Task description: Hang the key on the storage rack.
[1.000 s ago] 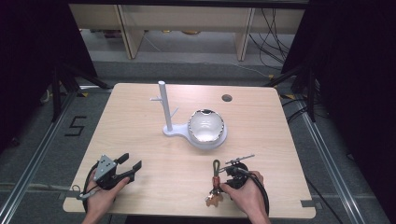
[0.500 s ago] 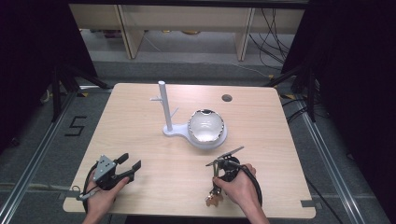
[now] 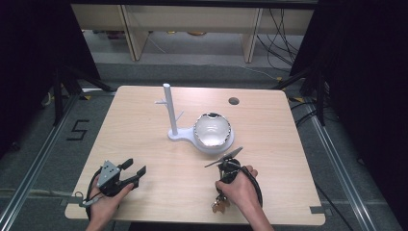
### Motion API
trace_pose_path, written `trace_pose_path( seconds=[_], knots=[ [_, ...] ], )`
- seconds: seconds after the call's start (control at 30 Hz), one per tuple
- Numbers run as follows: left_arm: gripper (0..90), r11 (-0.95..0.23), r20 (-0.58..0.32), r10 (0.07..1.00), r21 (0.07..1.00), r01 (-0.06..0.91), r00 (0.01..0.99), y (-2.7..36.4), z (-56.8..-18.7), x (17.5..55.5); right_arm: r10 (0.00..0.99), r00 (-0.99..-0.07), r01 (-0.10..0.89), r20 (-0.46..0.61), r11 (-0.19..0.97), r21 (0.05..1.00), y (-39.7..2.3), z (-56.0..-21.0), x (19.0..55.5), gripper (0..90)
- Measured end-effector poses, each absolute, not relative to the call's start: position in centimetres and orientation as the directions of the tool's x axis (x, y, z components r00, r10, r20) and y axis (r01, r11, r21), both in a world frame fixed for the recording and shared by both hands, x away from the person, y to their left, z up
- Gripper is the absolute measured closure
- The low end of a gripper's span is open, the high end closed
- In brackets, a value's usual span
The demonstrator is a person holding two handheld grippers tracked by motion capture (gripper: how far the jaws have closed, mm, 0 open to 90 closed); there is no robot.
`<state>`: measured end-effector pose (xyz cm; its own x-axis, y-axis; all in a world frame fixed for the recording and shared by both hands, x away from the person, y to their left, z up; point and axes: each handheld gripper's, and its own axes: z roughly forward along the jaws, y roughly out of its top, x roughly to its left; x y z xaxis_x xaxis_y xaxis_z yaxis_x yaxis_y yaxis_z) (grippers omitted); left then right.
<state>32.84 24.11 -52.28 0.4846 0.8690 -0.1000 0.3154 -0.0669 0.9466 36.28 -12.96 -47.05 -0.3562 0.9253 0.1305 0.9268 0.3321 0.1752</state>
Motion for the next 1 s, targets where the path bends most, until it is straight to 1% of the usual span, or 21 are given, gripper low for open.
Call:
trace_pose_path(
  seconds=[0.03, 0.07, 0.1, 0.13, 0.2, 0.23, 0.3, 0.33, 0.37, 0.43, 0.47, 0.5, 0.53, 0.57, 0.6, 0.67, 0.7, 0.73, 0.77, 0.87, 1.0],
  knots=[
    [36.6, -0.068, -0.099, 0.869, 0.946, 0.316, 0.484, 24.1, -52.3, 32.8, 0.931, -0.341, 0.933, 0.129, 0.318, 0.169, -12.8, -47.1, 36.2, 57.3],
    [36.6, -0.067, -0.1, 0.868, 0.947, 0.315, 0.486, 24.1, -52.3, 32.8, 0.918, -0.361, 0.927, 0.167, 0.334, 0.169, -12.9, -47.2, 36.4, 57.3],
    [36.6, -0.065, -0.102, 0.869, 0.947, 0.314, 0.485, 24.1, -52.3, 32.8, 0.917, -0.362, 0.927, 0.168, 0.335, 0.169, -12.8, -47.2, 36.4, 57.2],
    [36.7, -0.063, -0.102, 0.868, 0.948, 0.311, 0.486, 24.1, -52.3, 32.8, 0.915, -0.379, 0.919, 0.141, 0.354, 0.175, -12.7, -47.1, 36.4, 57.2],
    [36.7, -0.067, -0.1, 0.869, 0.947, 0.315, 0.485, 24.1, -52.3, 32.8, 0.916, -0.366, 0.927, 0.164, 0.343, 0.155, -12.5, -47.0, 36.4, 57.2],
    [36.7, -0.068, -0.099, 0.869, 0.947, 0.315, 0.485, 24.1, -52.3, 32.8, 0.927, -0.354, 0.931, 0.125, 0.336, 0.145, -12.3, -46.9, 36.3, 57.2],
    [36.8, -0.065, -0.101, 0.868, 0.947, 0.314, 0.486, 24.0, -52.3, 32.8, 0.917, -0.367, 0.926, 0.158, 0.345, 0.149, -12.4, -47.0, 36.5, 57.2],
    [36.8, -0.066, -0.101, 0.868, 0.947, 0.314, 0.486, 24.0, -52.3, 32.8, 0.922, -0.355, 0.931, 0.153, 0.334, 0.144, -12.2, -47.0, 36.5, 57.2],
    [36.8, -0.066, -0.101, 0.867, 0.947, 0.314, 0.487, 24.0, -52.3, 32.8, 0.929, -0.355, 0.93, 0.103, 0.341, 0.136, -12.0, -47.0, 36.4, 57.3],
    [36.8, -0.068, -0.1, 0.867, 0.947, 0.314, 0.488, 24.0, -52.3, 32.8, 0.932, -0.356, 0.928, 0.069, 0.344, 0.142, -11.8, -47.2, 36.5, 57.3],
    [36.8, -0.068, -0.1, 0.867, 0.947, 0.314, 0.489, 24.0, -52.3, 32.8, 0.921, -0.375, 0.922, 0.105, 0.359, 0.148, -12.0, -47.4, 36.6, 57.4],
    [36.9, -0.067, -0.101, 0.867, 0.947, 0.315, 0.488, 24.0, -52.3, 32.8, 0.932, -0.35, 0.932, 0.099, 0.335, 0.137, -11.8, -47.3, 36.5, 57.5],
    [36.9, -0.066, -0.102, 0.866, 0.947, 0.315, 0.489, 24.0, -52.3, 32.8, 0.935, -0.346, 0.933, 0.072, 0.335, 0.134, -11.6, -47.3, 36.5, 57.5],
    [36.9, -0.065, -0.103, 0.866, 0.947, 0.315, 0.489, 24.0, -52.3, 32.8, 0.924, -0.37, 0.924, 0.093, 0.356, 0.137, -11.7, -47.4, 36.6, 57.6],
    [36.9, -0.065, -0.103, 0.866, 0.947, 0.315, 0.489, 24.0, -52.3, 32.8, 0.934, -0.344, 0.935, 0.097, 0.332, 0.123, -11.5, -47.4, 36.5, 57.7],
    [36.9, -0.066, -0.103, 0.866, 0.947, 0.315, 0.49, 24.0, -52.3, 32.8, 0.93, -0.355, 0.931, 0.095, 0.342, 0.128, -11.4, -47.6, 36.6, 58.1],
    [36.9, -0.064, -0.104, 0.866, 0.947, 0.315, 0.489, 24.0, -52.3, 32.8, 0.927, -0.369, 0.924, 0.072, 0.357, 0.14, -11.4, -47.7, 36.6, 58.3],
    [36.9, -0.065, -0.103, 0.866, 0.947, 0.316, 0.489, 24.0, -52.3, 32.8, 0.934, -0.352, 0.931, 0.057, 0.343, 0.127, -11.3, -47.6, 36.4, 58.7],
    [37.0, -0.065, -0.103, 0.867, 0.946, 0.316, 0.488, 24.0, -52.3, 32.8, 0.931, -0.357, 0.93, 0.079, 0.347, 0.123, -11.3, -47.6, 36.5, 59.0],
    [37.0, -0.066, -0.103, 0.866, 0.946, 0.316, 0.489, 24.0, -52.3, 32.8, 0.932, -0.357, 0.93, 0.067, 0.348, 0.122, -11.3, -47.6, 36.6, 60.6],
    [37.1, -0.066, -0.103, 0.866, 0.946, 0.316, 0.49, 24.0, -52.3, 32.8, 0.929, -0.37, 0.923, 0.017, 0.366, 0.118, -11.2, -47.5, 36.4, 64.4]
  ],
)
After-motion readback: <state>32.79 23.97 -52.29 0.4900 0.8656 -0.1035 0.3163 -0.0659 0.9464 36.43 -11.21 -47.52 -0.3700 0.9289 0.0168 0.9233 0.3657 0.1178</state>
